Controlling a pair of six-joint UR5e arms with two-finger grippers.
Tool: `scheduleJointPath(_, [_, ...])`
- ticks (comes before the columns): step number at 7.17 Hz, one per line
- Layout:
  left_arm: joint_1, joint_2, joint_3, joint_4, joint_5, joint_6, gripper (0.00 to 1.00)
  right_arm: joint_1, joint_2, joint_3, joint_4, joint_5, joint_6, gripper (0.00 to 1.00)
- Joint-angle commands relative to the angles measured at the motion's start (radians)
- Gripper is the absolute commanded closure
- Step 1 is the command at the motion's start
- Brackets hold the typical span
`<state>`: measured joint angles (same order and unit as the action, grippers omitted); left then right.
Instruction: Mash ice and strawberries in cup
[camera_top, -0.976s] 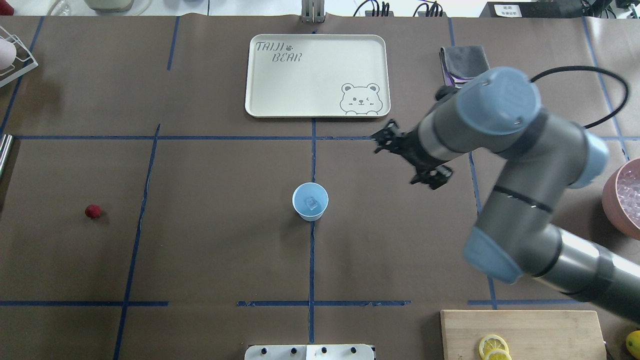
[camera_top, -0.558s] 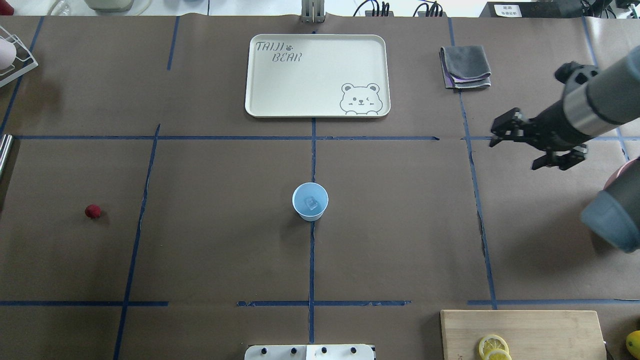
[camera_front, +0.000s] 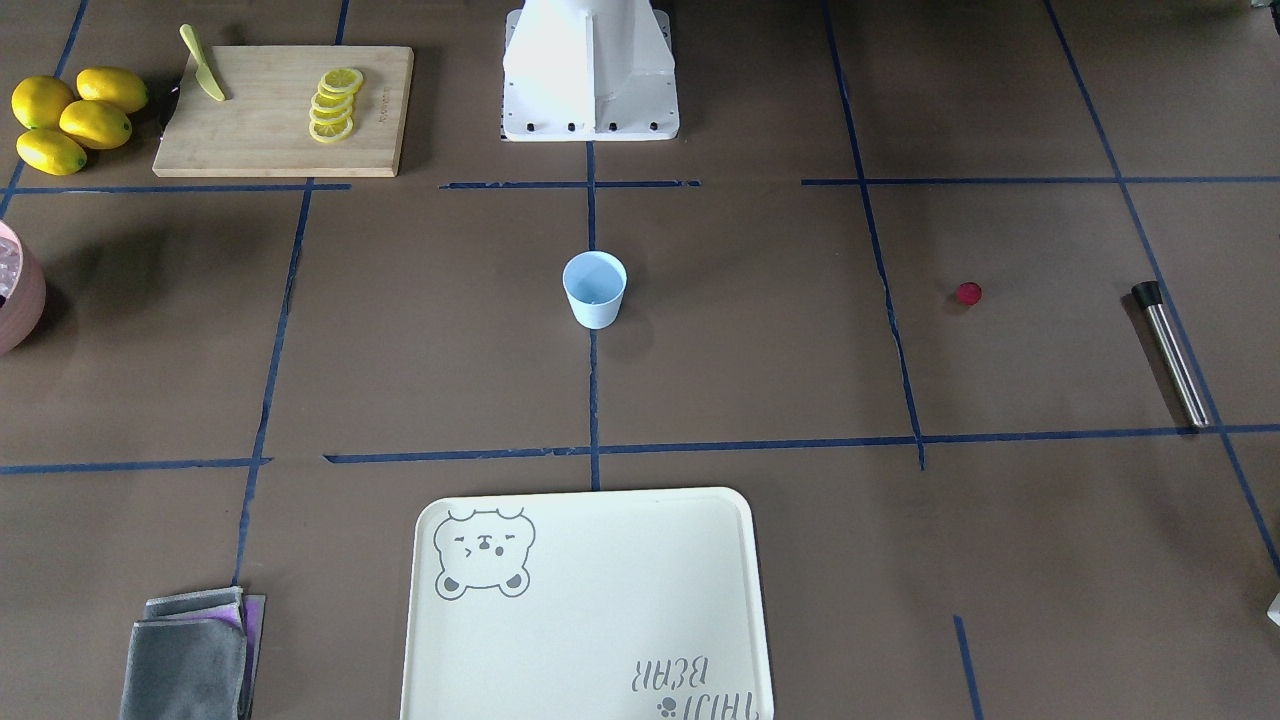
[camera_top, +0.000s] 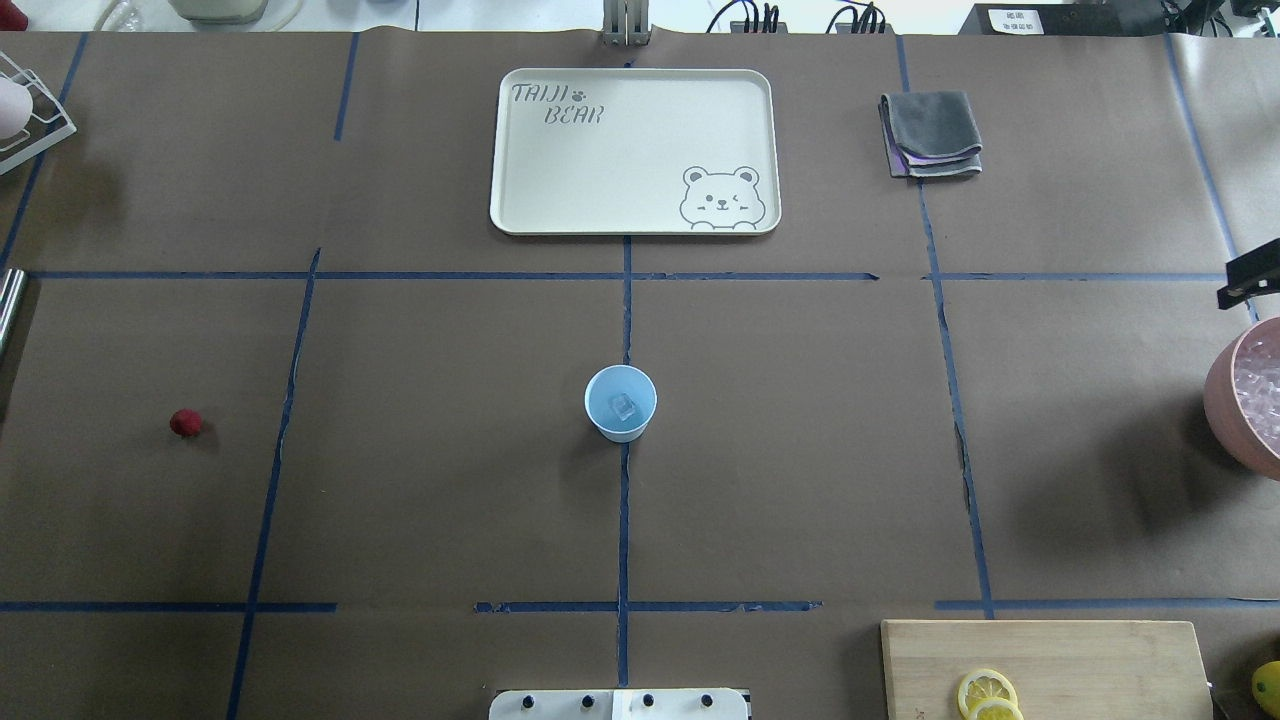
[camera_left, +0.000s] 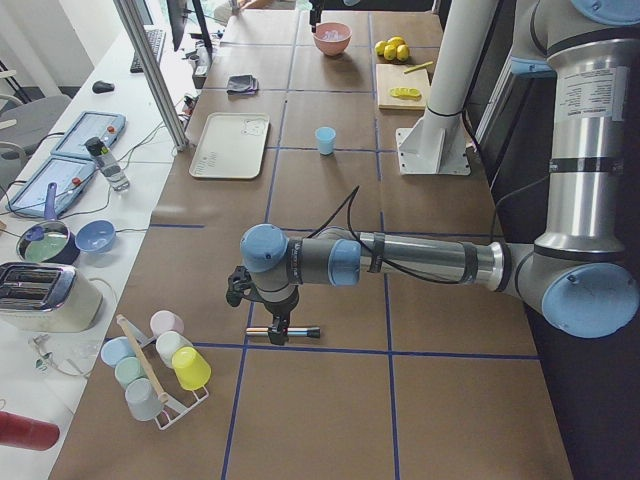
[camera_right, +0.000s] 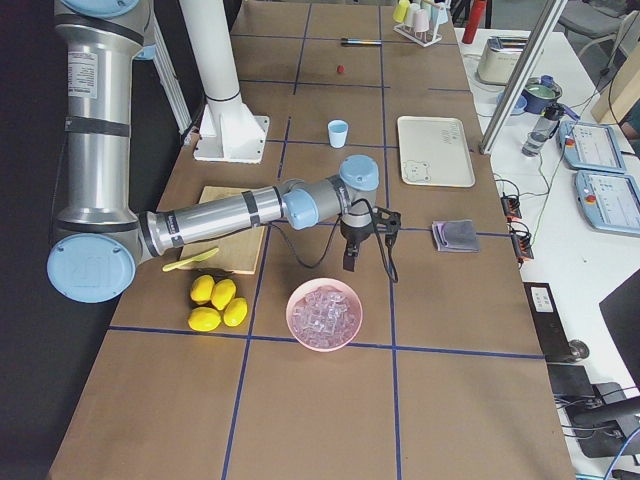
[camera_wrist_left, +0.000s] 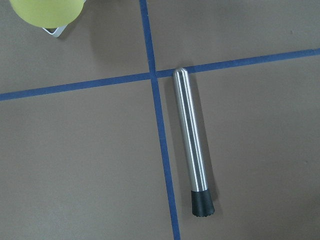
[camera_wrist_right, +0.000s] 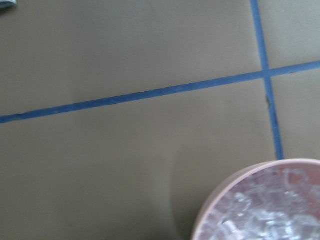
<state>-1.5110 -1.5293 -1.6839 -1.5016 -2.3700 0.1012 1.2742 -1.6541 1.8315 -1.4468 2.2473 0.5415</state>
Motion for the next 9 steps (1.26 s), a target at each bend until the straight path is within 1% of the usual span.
scheduleJointPath(1, [0.000, 0.006, 0.001, 0.000, 0.000, 0.002, 0.00, 0.059, -0.016, -0.087, 0.000, 0.000, -0.333, 0.00])
scheduleJointPath(3, [0.000, 0.006, 0.001, 0.000, 0.000, 0.002, 0.00, 0.057, -0.051, -0.078, 0.022, -0.002, -0.373, 0.00])
scheduleJointPath(4, [0.000, 0.006, 0.000, 0.000, 0.000, 0.002, 0.00, 0.057, -0.055, -0.081, 0.069, 0.003, -0.347, 0.00])
scheduleJointPath(5, [0.000, 0.005, -0.002, 0.000, 0.000, 0.002, 0.00, 0.056, -0.062, -0.080, 0.071, 0.027, -0.325, 0.00])
scheduleJointPath(9, [0.000, 0.005, -0.013, -0.002, 0.000, 0.000, 0.00, 0.007, -0.078, -0.104, 0.086, 0.025, -0.311, 0.00])
